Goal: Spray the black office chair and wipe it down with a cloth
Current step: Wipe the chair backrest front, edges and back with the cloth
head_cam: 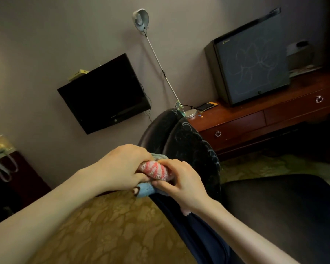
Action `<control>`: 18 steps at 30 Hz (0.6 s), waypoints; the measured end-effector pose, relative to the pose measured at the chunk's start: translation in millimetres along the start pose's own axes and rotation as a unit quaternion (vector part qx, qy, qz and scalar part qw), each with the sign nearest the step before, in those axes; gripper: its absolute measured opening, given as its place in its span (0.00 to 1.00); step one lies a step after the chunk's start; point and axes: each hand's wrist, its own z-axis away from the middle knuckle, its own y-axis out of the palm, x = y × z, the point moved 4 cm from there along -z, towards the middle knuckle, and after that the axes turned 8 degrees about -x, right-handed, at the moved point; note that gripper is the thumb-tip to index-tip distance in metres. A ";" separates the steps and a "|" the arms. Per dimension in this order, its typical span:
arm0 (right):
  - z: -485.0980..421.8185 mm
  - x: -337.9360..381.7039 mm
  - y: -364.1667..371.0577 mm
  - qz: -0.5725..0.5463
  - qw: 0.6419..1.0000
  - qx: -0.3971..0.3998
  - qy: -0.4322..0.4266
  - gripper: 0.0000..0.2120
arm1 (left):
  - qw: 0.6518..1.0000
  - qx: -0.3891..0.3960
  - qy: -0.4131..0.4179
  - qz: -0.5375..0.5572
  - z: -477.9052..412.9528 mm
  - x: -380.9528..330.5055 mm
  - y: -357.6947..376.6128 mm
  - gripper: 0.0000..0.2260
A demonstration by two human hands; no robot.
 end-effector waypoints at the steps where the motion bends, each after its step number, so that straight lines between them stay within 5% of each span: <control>1: 2.2 0.2 -0.3 0.002 1.000 0.001 -0.002 0.24 | 1.000 -0.021 -0.005 0.000 3.7 -4.5 1.2 0.10; 6: 0.7 -18.0 1.5 -0.031 0.999 0.043 -0.007 0.24 | 0.997 -0.045 -0.017 -0.057 -1.6 -22.3 11.7 0.17; 18: -93.1 -107.6 24.6 0.026 0.996 -0.043 0.080 0.25 | 0.993 0.034 -0.022 -0.109 -147.5 20.8 50.3 0.23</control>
